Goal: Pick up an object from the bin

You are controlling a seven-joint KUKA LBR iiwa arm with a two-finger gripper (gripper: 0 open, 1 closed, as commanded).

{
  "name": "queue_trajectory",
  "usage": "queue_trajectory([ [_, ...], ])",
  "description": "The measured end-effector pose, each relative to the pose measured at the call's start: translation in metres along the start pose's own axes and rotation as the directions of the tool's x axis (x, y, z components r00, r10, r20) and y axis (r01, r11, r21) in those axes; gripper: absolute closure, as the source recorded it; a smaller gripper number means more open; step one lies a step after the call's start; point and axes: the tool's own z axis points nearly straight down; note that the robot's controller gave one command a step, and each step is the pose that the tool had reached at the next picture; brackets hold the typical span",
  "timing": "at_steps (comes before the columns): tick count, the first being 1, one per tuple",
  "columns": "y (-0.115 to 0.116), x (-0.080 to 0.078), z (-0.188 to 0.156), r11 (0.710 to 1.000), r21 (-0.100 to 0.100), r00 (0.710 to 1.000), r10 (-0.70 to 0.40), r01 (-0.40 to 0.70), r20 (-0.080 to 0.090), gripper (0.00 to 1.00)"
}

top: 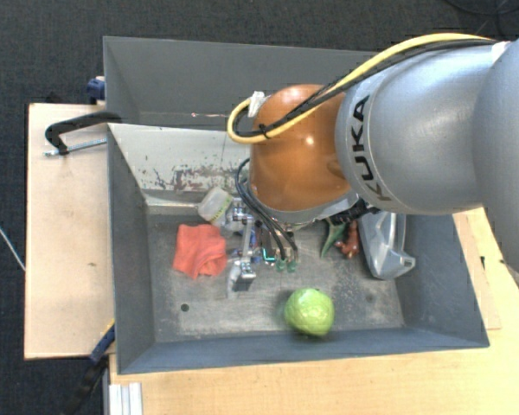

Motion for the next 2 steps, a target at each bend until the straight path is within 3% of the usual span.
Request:
queue_trajectory([
  [1, -0.001, -0.002, -0.005, 1.000, -0.002, 1.000, 0.002, -0.002, 0.008, 0.00],
  [2, 0.024, -0.025, 0.033, 1.000, -0.004, 1.000, 0.020, -0.020, 0.019, 0.00],
])
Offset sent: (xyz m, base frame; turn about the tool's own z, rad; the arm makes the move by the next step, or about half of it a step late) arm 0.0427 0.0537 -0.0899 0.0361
